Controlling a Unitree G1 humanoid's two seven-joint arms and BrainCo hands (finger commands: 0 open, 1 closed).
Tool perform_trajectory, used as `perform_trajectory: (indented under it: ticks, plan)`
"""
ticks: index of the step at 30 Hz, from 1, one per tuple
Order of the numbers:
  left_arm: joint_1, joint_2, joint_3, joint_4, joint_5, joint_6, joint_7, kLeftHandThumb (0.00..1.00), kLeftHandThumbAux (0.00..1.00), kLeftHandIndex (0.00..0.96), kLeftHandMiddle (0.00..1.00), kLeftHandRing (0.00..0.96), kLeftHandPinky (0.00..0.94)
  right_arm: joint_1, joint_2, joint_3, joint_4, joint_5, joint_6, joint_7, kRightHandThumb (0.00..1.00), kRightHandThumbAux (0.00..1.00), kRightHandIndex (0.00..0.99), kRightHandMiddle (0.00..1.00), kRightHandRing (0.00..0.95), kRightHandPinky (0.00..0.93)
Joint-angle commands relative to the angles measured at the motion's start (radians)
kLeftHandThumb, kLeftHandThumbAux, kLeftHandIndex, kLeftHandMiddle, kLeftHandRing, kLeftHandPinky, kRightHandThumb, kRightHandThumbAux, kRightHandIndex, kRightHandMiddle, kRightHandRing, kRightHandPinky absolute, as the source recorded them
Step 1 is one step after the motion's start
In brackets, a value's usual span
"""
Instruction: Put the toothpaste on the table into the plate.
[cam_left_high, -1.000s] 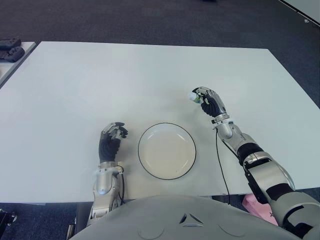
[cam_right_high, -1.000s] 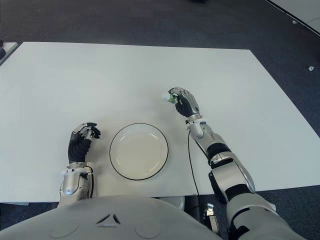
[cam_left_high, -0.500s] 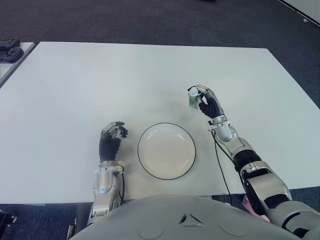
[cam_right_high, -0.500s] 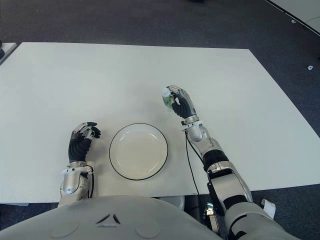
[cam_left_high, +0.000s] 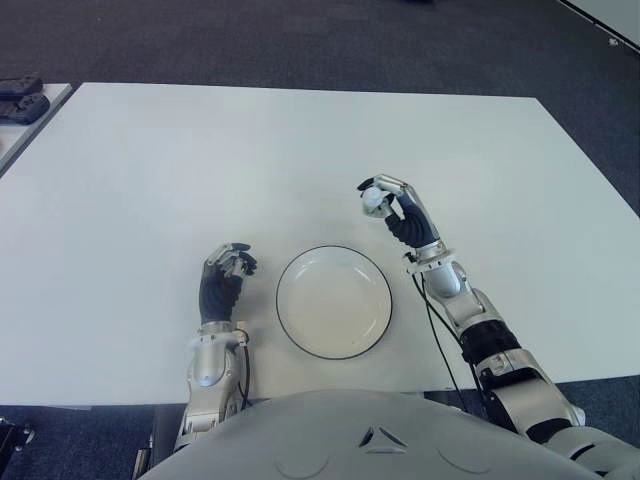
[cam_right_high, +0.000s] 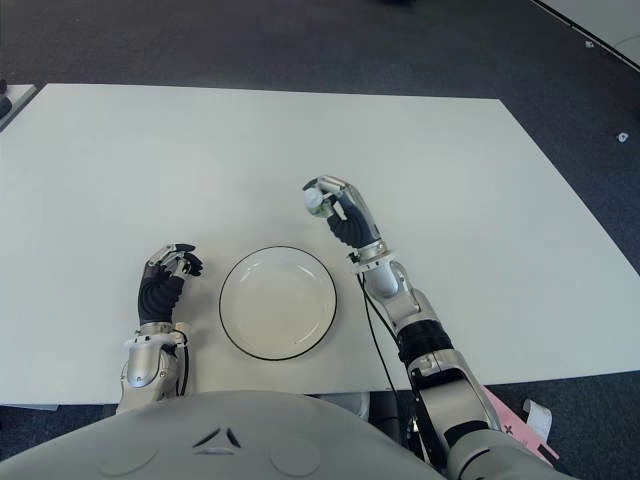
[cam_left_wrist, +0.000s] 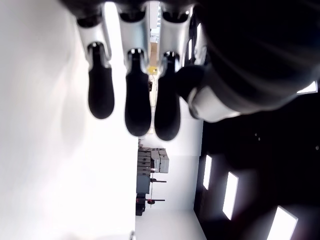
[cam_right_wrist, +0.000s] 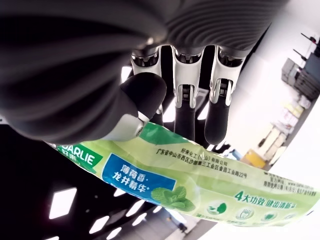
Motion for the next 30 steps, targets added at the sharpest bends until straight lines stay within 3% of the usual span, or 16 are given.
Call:
perform_trajectory:
  ticks: [1, 7, 12, 30]
  plan:
    - [0.007, -0.015, 0.002, 0.035, 0.005, 0.052, 0.013, 0.702, 0.718, 0.431, 0.578, 0.567, 0.542, 0.086, -0.022, 0.032, -0.148, -0.003, 0.035, 0.111, 1.000, 0.664, 0.420, 0.432, 0.476, 0.547]
    - [0.005, -0.015, 0.000, 0.035, 0.006, 0.051, 0.013, 0.701, 0.718, 0.431, 0.579, 0.571, 0.547, 0.137, -0.040, 0.049, -0.254, 0.025, 0.048, 0.223, 1.000, 0.663, 0.419, 0.457, 0.459, 0.540]
    - [0.004, -0.017, 0.002, 0.036, 0.006, 0.053, 0.016, 0.701, 0.718, 0.431, 0.580, 0.571, 0.546, 0.146, -0.049, 0.062, -0.287, -0.007, 0.032, 0.274, 1.000, 0.664, 0.416, 0.449, 0.461, 0.544]
    - [-0.004, -0.020, -0.002, 0.036, 0.010, 0.057, 0.021, 0.701, 0.718, 0.431, 0.582, 0.573, 0.547, 0.152, -0.069, 0.117, -0.213, -0.086, -0.055, 0.304, 1.000, 0.667, 0.423, 0.418, 0.470, 0.520]
